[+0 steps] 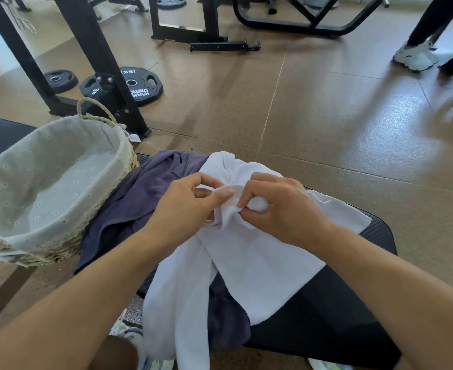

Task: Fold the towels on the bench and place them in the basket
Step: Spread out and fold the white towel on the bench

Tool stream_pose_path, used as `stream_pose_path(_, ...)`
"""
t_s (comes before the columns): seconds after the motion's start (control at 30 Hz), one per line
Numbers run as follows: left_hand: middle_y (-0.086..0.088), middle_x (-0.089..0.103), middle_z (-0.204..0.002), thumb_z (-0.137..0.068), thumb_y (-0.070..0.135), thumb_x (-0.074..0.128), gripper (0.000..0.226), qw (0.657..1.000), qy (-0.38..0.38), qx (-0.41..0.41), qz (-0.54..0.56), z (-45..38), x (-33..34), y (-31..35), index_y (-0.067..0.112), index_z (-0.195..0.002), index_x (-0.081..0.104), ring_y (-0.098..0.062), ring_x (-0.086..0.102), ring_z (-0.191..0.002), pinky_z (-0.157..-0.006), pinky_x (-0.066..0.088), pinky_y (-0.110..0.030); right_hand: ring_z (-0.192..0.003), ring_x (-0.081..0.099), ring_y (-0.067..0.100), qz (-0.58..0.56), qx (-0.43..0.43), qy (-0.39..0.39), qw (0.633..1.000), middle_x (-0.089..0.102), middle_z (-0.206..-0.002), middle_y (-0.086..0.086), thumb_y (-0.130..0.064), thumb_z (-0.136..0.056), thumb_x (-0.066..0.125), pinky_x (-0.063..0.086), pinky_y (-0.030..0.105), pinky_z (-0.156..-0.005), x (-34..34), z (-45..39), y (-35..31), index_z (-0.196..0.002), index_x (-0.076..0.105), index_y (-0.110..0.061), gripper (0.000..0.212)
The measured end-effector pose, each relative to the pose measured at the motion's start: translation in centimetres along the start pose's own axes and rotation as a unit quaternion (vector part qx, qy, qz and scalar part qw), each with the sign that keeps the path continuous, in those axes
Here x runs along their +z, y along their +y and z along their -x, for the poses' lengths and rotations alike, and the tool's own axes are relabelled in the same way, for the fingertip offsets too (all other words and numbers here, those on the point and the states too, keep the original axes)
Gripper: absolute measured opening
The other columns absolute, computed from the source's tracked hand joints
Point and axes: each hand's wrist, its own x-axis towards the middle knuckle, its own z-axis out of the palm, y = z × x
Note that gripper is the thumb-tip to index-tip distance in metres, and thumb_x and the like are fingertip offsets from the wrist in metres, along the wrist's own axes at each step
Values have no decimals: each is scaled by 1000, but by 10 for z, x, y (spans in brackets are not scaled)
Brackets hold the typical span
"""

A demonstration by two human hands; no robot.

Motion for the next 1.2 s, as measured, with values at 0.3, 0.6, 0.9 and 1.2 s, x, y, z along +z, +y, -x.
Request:
stream_pose_path(0.3,9,79,-85,-82,25,81,24,1000,8,13,-17,3,-4,5,27,-101,68,-8,75,-81,-76,59,-27,-80,60,6,-71,73,-16,995,66,-85,-20,-66,-72,70,49,28,-73,-4,-6,3,-93,74,-38,35)
stream_pose_path(0.6,7,79,-84,-96,25,65,8,1000,3,7,20,1,-1,3,20,-98,71,-11,76,-81,-84,62,-33,-84,61,9,-61,95,-17,993,67,-87,-13,-42,-76,85,51,37,-78,-6,-6,1,-81,73,-30,18)
stream_pose_path(0.9,7,78,-78,-93,33,69,10,997,25,53,-53,5,3,2,23,-93,71,-17,74,-79,-75,60,-30,-86,62,12,-116,83,-10,990,67,-87,-13,-35,-79,85,50,32,-77,-7,-7,-1,-81,75,-24,15)
stream_pose_path(1.2,3,79,-85,-96,39,61,25,997,-12,67,-30,8,3,3,23,-92,80,-17,75,-85,-86,60,-38,-86,65,9,-99,98,6,990,70,-87,-15,-38,-79,85,53,32,-78,-7,-6,2,-81,75,-26,15)
